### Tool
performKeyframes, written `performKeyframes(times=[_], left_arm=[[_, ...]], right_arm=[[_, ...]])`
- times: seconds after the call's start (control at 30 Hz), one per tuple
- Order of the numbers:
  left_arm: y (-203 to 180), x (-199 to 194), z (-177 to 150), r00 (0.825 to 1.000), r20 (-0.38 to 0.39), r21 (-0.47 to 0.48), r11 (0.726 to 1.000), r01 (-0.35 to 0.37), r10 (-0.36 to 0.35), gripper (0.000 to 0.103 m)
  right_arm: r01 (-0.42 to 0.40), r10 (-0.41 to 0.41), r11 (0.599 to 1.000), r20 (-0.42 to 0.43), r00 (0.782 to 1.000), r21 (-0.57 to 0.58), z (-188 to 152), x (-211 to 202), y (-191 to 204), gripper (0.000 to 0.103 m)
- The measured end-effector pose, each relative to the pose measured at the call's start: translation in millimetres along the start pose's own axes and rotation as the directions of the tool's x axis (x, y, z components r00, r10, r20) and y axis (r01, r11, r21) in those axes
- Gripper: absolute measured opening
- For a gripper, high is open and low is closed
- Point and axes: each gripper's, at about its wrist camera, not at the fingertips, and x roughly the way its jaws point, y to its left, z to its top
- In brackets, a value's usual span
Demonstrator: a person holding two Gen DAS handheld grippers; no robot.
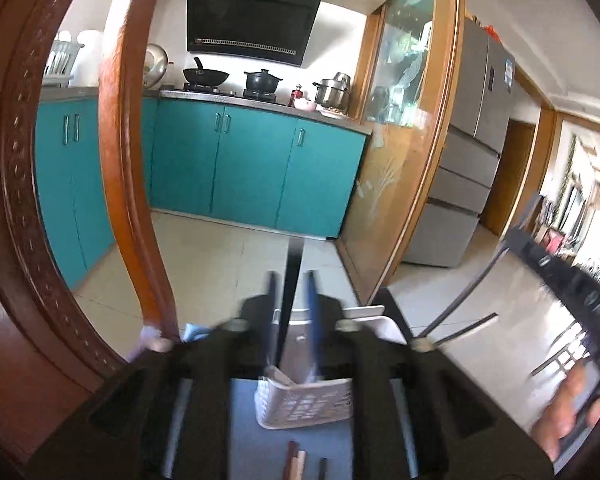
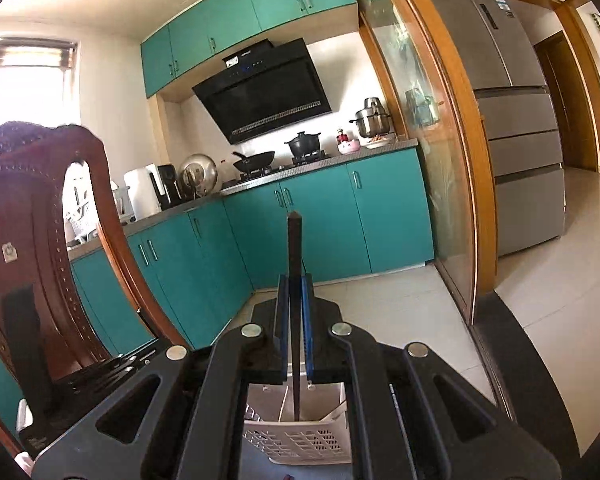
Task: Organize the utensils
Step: 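Lift both held chopsticks over the white utensil holder and drop them in, then lower both tools back to the remaining chopsticks on the cloth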
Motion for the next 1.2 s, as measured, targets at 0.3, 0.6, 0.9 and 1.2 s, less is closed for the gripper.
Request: performKeyframes(times=[0.3, 0.6, 0.9, 1.2], left_arm=[[27, -39, -23, 0.994, 0.107, -0.011, 0.999, -0.031, 0.032, 0.038], [63, -19, -81, 0.982, -0.182, -0.071, 0.996, -0.056, 0.042, 0.042], [12, 37, -155, 0.846, -0.532, 0.167, 0.983, 0.070, 0.030, 0.040], [-7, 57, -194, 0.781, -0.618, 0.234, 0.969, 0.076, 0.088, 0.034]], right_arm=[[0.028, -0.033, 0.996, -0.065, 0.997, -0.080, -26, 7, 9, 0.007], [0.017, -0.015, 0.999, 0.036, 0.999, -0.051, -28, -44, 1, 0.038], [0.030, -0.125, 0.978, -0.468, 0.875, -0.205, -130, 15, 8, 0.038], [0.123, -0.190, 0.980, -0.570, 0.799, -0.154, -146, 41, -12, 0.038]])
